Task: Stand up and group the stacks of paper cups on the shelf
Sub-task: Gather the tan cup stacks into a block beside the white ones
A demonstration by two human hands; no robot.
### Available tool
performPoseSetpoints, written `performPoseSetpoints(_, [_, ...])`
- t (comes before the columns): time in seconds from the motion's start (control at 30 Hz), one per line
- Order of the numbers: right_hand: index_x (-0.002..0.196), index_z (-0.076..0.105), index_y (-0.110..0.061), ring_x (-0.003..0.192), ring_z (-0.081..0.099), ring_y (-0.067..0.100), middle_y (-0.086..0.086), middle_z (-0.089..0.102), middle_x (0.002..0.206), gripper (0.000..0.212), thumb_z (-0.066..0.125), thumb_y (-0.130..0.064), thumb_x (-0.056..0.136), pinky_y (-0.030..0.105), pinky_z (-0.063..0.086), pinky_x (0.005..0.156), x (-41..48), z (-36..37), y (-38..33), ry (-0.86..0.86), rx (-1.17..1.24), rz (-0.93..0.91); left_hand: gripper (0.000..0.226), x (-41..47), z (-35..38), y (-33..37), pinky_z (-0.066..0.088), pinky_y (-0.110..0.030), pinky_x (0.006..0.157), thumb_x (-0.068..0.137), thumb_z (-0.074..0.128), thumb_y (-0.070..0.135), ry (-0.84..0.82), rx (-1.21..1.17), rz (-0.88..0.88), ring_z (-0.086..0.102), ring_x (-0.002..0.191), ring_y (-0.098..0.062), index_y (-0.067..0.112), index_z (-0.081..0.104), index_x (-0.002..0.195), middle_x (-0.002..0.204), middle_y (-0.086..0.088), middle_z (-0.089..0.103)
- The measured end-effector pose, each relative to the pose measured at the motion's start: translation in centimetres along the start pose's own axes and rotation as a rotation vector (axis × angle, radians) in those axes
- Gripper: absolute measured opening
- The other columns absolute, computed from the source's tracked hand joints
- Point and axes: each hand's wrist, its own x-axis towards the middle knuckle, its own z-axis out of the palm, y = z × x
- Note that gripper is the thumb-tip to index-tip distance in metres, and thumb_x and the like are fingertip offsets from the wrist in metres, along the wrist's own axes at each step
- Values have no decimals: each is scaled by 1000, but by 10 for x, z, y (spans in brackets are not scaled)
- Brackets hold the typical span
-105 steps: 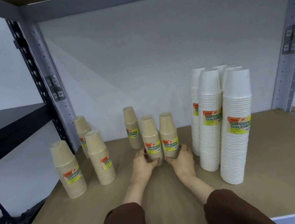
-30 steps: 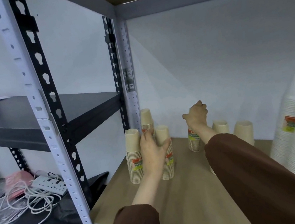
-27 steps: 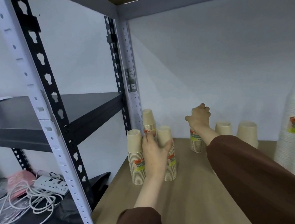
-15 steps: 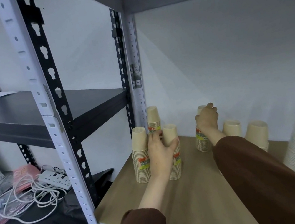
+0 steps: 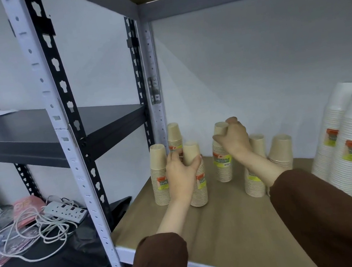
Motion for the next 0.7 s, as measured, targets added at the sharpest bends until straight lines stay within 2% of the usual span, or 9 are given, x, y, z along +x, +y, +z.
performPoseSetpoints(0.13, [121, 43, 1, 114, 52, 32, 20, 57, 120, 53, 68, -16, 77, 35, 43, 86, -24, -19, 0, -25, 8, -40, 45, -6, -3, 8, 37, -18, 76, 77, 70, 25, 5, -2, 5, 52, 90, -13, 5, 55, 115, 110, -10, 60])
performPoseSetpoints(0.3, [120, 44, -1, 108, 56, 29, 16, 60, 116, 55, 70, -18, 75, 32, 43, 83, -46, -33, 7, -44, 29, -40, 47, -13, -2, 12, 43, -23, 82, 76, 71, 23, -55, -8, 33, 58, 101, -21, 5, 55, 116, 114, -11, 60])
performPoseSetpoints(0.43, [120, 45, -2, 107, 57, 28, 16, 61, 115, 56, 72, -19, 73, 31, 44, 82, -55, -37, 12, -60, 53, -24, 48, -19, -1, 12, 44, -23, 82, 76, 71, 22, -124, -2, 52, 56, 95, -16, 4, 55, 118, 117, -11, 60])
performPoseSetpoints(0.6, [123, 46, -3, 108, 55, 25, 13, 58, 120, 57, 72, -18, 74, 23, 38, 77, -69, -33, 23, -65, 97, -30, 49, -21, -2, 2, 44, -23, 86, 77, 71, 17, -193, -48, 51, 57, 101, -18, 4, 53, 120, 120, -13, 58])
performPoseSetpoints(0.7, [122, 47, -2, 111, 55, 24, 13, 59, 121, 57, 73, -21, 74, 23, 39, 82, -78, -29, 34, -62, 146, -38, 58, -23, -5, -5, 43, -23, 91, 76, 72, 18, -236, -63, 40, 56, 111, -21, 4, 48, 127, 126, -12, 56])
